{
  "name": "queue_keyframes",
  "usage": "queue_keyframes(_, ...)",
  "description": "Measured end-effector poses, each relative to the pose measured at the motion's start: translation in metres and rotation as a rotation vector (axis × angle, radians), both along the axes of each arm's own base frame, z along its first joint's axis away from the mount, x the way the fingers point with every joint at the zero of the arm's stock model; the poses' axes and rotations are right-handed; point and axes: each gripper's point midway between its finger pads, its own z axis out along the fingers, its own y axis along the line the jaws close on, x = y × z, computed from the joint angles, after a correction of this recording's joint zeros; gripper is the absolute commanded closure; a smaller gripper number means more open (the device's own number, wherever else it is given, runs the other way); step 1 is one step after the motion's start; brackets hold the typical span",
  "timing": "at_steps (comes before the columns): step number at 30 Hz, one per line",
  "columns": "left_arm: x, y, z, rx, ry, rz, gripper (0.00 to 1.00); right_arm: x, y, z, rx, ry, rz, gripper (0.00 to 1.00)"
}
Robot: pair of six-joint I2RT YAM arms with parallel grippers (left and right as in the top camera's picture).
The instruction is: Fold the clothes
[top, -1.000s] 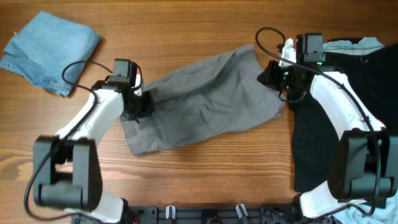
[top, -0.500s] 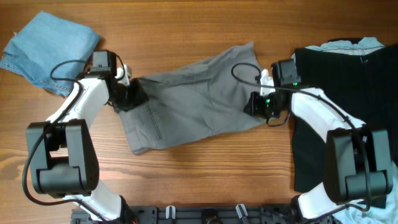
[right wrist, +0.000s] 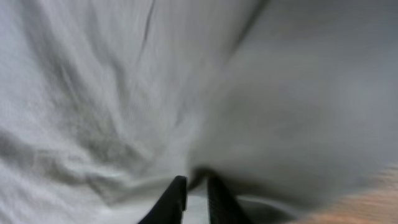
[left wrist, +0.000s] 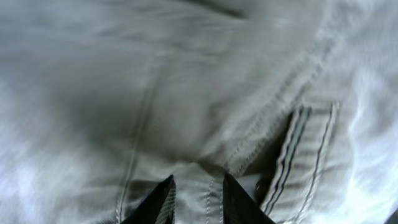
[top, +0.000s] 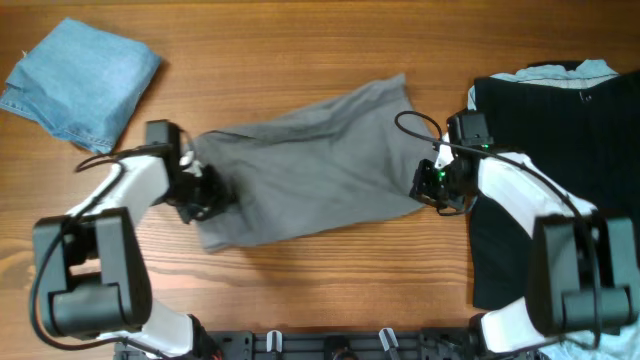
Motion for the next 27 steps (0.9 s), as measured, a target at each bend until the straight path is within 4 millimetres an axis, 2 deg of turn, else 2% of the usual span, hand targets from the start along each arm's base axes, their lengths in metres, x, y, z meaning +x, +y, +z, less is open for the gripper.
queue_keyframes(1, 0.004, 0.017, 0.000, 0.023, -0.009, 0.046, 0.74, 0.006, 0.002, 0.013, 0.013, -0.068, 0.043, 0.78)
queue_keyframes(2, 0.016, 0.053, 0.001, 0.097, -0.040, 0.115, 0.71, 0.016, 0.005, 0.039, 0.029, -0.173, 0.064, 0.78)
queue_keyframes(3, 0.025, 0.078, 0.003, 0.151, -0.064, 0.146, 0.65, 0.028, 0.009, 0.060, 0.045, -0.279, 0.086, 0.78)
queue_keyframes(5, 0.042, 0.106, 0.010, 0.201, -0.110, 0.145, 0.47, 0.044, 0.014, 0.091, 0.072, -0.423, 0.110, 0.78)
queue_keyframes(6, 0.049, 0.110, 0.018, 0.199, -0.125, 0.114, 0.40, 0.048, 0.016, 0.096, 0.080, -0.450, 0.112, 0.78)
queue_keyframes(7, 0.055, 0.109, 0.024, 0.197, -0.145, 0.088, 0.38, 0.049, 0.017, 0.096, 0.086, -0.453, 0.114, 0.78)
queue_keyframes(9, 0.055, 0.096, 0.037, 0.167, -0.131, 0.017, 0.37, 0.044, 0.025, 0.078, 0.111, -0.391, 0.143, 0.72)
queue_keyframes(12, 0.032, 0.072, 0.038, 0.117, -0.052, -0.093, 0.37, 0.024, 0.056, 0.041, 0.170, -0.274, 0.284, 0.73)
queue_keyframes(15, 0.022, 0.056, 0.038, 0.092, -0.024, -0.180, 0.37, 0.000, 0.082, 0.003, 0.206, -0.161, 0.405, 0.89)
queue_keyframes(16, 0.021, 0.052, 0.039, 0.088, -0.023, -0.203, 0.38, -0.003, 0.082, -0.005, 0.197, -0.128, 0.395, 0.90)
queue_keyframes(17, 0.020, 0.050, 0.039, 0.085, -0.022, -0.214, 0.37, -0.006, 0.082, -0.011, 0.196, -0.088, 0.369, 0.96)
queue_keyframes(19, 0.017, 0.047, 0.040, 0.081, -0.016, -0.232, 0.36, -0.008, 0.072, -0.014, 0.149, 0.027, 0.217, 0.96)
queue_keyframes(20, 0.016, 0.047, 0.041, 0.080, -0.014, -0.235, 0.35, -0.010, 0.061, -0.017, 0.104, 0.087, 0.128, 0.95)
queue_keyframes(21, 0.014, 0.047, 0.045, 0.082, -0.018, -0.237, 0.33, -0.010, 0.051, -0.017, 0.086, 0.127, 0.048, 0.87)
queue_keyframes(22, 0.014, 0.047, 0.051, 0.087, -0.031, -0.238, 0.31, -0.008, 0.039, -0.017, 0.068, 0.152, -0.024, 0.65)
queue_keyframes(23, 0.015, 0.047, 0.059, 0.095, -0.054, -0.238, 0.31, -0.002, 0.025, -0.016, 0.071, 0.143, -0.060, 0.53)
queue_keyframes(25, 0.017, 0.047, 0.072, 0.111, -0.099, -0.239, 0.30, 0.011, 0.007, -0.007, 0.095, 0.074, -0.015, 0.47)
queue_keyframes(27, 0.017, 0.047, 0.077, 0.119, -0.115, -0.240, 0.29, 0.014, -0.006, 0.000, 0.061, 0.036, 0.026, 0.46)
